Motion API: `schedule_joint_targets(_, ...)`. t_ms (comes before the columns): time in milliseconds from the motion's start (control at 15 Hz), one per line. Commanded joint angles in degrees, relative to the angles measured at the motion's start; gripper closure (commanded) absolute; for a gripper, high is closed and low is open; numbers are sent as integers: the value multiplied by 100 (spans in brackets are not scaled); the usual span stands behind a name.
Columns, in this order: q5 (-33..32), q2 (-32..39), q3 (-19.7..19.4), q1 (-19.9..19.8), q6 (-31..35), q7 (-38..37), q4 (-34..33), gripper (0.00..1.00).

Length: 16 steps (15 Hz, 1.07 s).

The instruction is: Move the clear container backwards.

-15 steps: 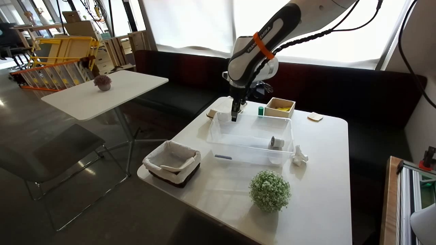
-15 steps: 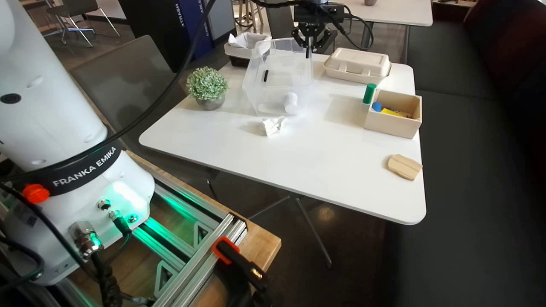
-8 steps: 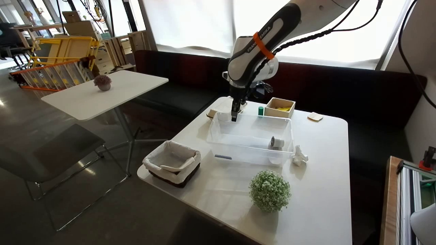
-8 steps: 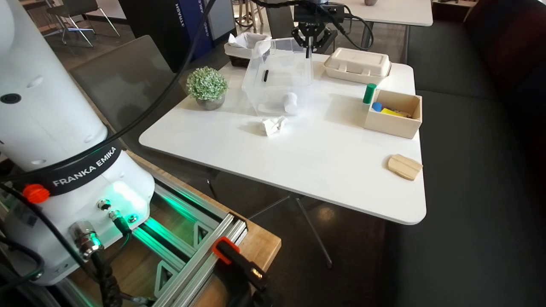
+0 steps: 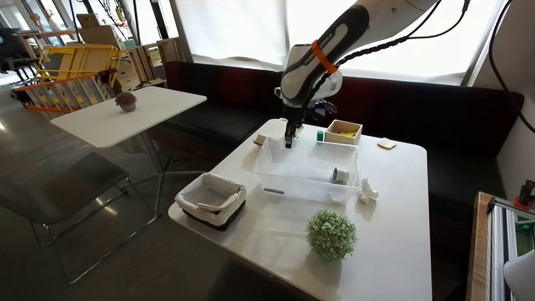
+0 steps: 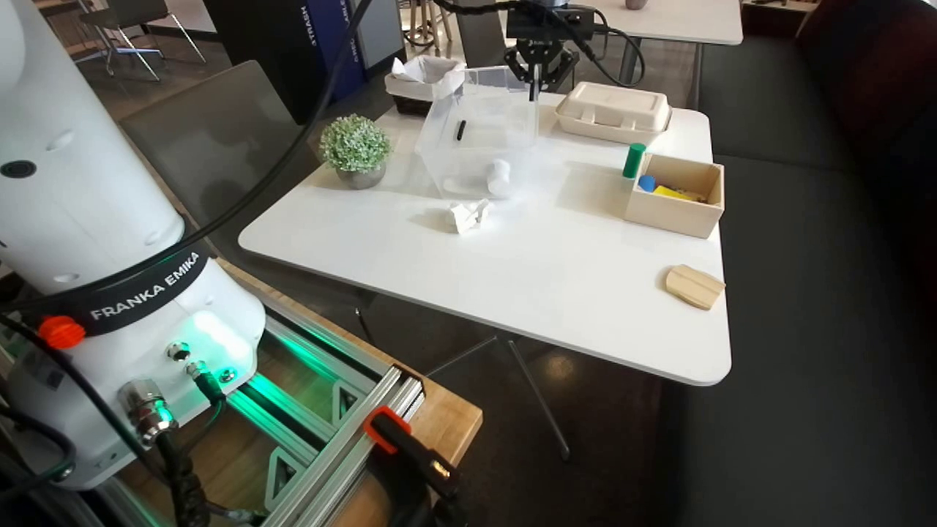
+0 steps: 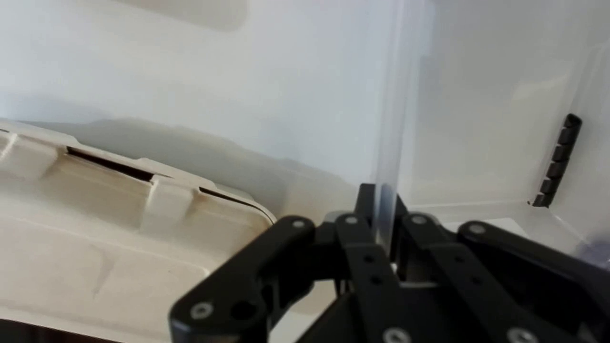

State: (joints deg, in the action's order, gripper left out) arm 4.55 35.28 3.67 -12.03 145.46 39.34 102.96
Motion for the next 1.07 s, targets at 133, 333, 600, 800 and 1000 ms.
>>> schedule_joint_targets(133,-161,373,-40,132,-122,-574,-473,98)
schedule_joint_targets(333,-180,569,-50,224,-70,-942,-734,98)
schedule_joint_targets(600,-236,771,-55,340,-100,-1453,-1077,98)
schedule_joint_targets(800,-301,969,-130,489,-12,-1911,-1341,98)
schedule_joint_targets(1000,-388,1164,-257,642,34,-2356,-1623,98)
